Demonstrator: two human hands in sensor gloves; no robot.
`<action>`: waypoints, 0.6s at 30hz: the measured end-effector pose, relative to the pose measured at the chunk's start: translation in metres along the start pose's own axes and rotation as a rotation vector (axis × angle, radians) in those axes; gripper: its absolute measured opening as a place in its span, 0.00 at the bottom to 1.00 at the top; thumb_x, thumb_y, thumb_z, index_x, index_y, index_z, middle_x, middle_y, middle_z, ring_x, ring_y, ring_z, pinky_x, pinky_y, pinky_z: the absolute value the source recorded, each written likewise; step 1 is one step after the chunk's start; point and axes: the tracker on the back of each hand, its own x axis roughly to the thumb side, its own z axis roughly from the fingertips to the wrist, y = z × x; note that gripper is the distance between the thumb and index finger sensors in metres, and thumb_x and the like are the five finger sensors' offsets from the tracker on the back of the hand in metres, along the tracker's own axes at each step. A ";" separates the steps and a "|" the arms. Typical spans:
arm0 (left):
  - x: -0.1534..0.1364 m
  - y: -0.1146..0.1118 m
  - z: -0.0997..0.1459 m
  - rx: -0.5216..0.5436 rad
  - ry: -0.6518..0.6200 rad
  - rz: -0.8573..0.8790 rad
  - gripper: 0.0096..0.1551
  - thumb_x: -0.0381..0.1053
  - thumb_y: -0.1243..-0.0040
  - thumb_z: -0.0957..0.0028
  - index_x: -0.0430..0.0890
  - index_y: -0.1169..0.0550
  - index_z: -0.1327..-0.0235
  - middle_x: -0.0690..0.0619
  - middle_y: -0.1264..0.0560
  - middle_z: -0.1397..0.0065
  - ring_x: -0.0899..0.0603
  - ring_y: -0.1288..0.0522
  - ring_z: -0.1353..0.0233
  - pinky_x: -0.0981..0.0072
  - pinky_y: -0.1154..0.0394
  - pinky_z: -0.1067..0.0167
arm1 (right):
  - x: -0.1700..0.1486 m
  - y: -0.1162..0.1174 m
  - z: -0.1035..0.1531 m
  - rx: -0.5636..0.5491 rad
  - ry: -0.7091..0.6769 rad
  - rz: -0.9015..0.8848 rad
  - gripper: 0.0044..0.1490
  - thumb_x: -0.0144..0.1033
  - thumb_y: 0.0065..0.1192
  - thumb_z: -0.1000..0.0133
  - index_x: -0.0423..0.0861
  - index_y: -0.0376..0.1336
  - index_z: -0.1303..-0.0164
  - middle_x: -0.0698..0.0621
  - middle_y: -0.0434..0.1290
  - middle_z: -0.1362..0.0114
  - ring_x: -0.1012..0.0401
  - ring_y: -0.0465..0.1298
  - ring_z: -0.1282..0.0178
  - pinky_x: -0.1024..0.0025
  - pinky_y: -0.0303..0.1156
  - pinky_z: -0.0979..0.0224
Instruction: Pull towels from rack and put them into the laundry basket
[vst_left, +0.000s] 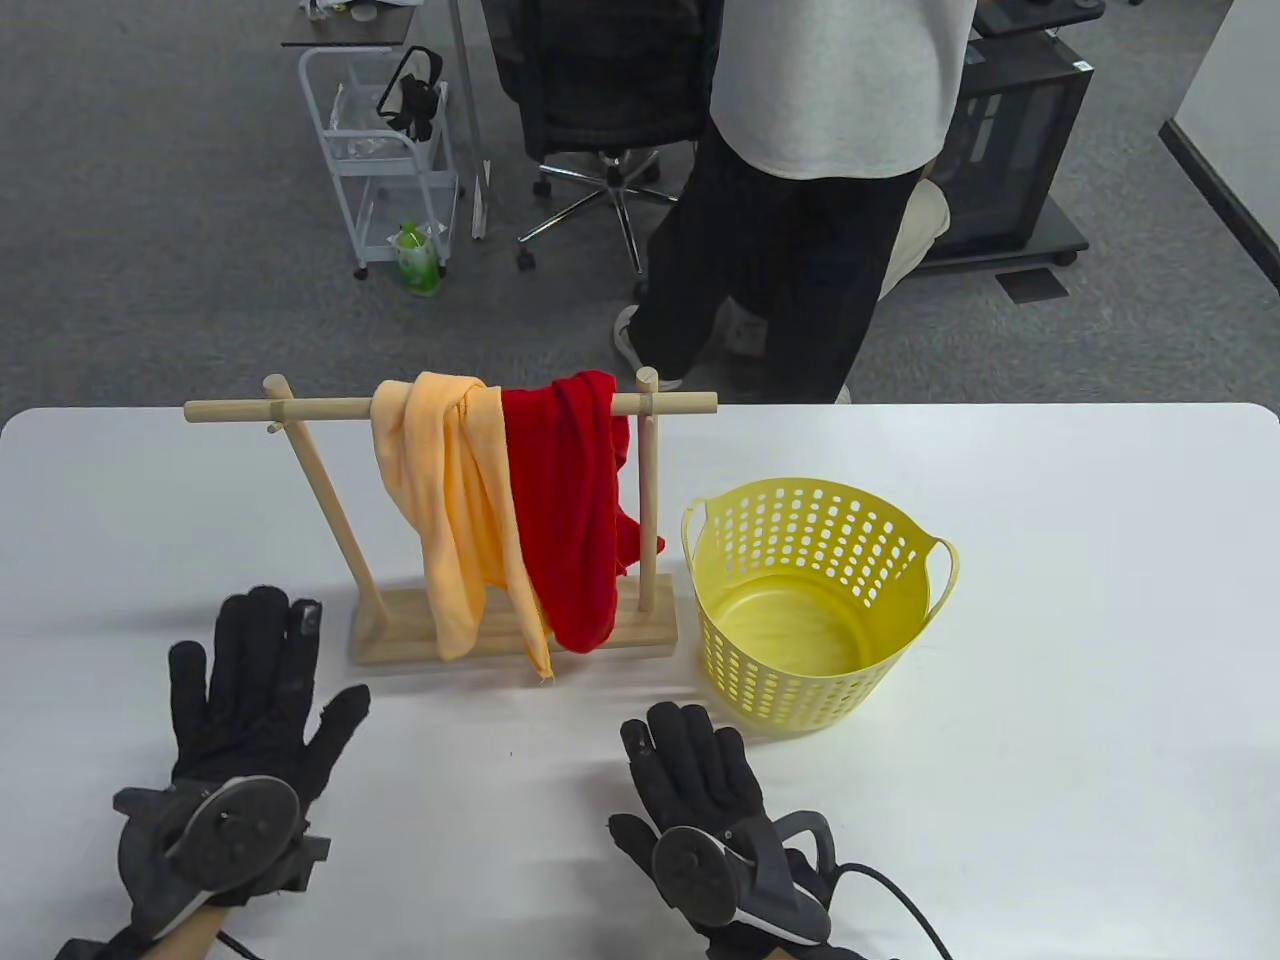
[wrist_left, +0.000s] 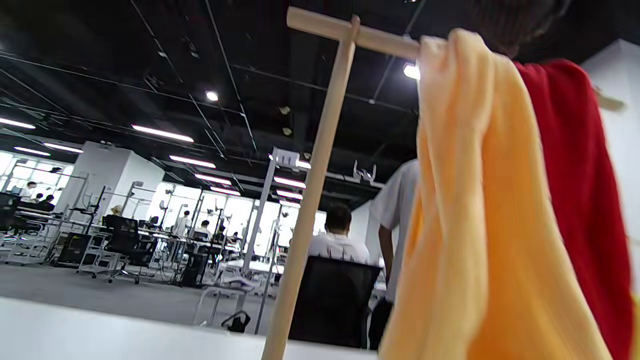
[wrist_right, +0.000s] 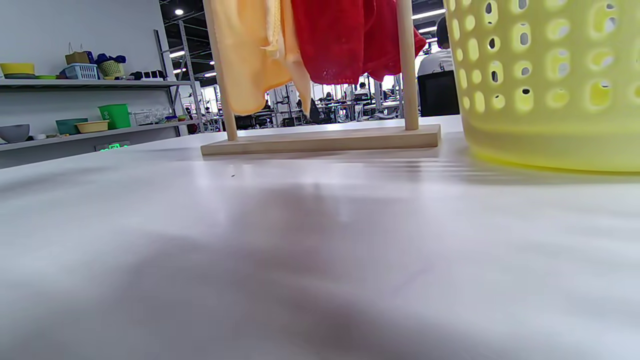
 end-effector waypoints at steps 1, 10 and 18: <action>-0.001 0.003 -0.008 0.003 0.007 0.027 0.46 0.69 0.53 0.34 0.56 0.51 0.07 0.55 0.57 0.04 0.46 0.59 0.06 0.49 0.69 0.12 | 0.000 0.000 0.000 -0.005 0.001 0.002 0.48 0.59 0.37 0.35 0.46 0.39 0.08 0.43 0.35 0.09 0.45 0.40 0.11 0.50 0.36 0.12; 0.013 0.022 -0.099 0.046 0.094 0.090 0.45 0.70 0.52 0.35 0.59 0.49 0.07 0.60 0.56 0.03 0.50 0.59 0.05 0.50 0.74 0.12 | -0.001 -0.002 0.002 -0.015 0.008 0.015 0.48 0.59 0.37 0.35 0.46 0.39 0.08 0.43 0.36 0.09 0.45 0.40 0.11 0.49 0.37 0.12; 0.018 0.021 -0.145 -0.002 0.192 0.108 0.43 0.71 0.58 0.36 0.60 0.46 0.07 0.61 0.55 0.03 0.51 0.60 0.04 0.50 0.78 0.13 | -0.001 -0.003 0.002 -0.011 0.013 0.017 0.48 0.59 0.37 0.35 0.46 0.39 0.08 0.43 0.36 0.09 0.45 0.41 0.11 0.49 0.37 0.12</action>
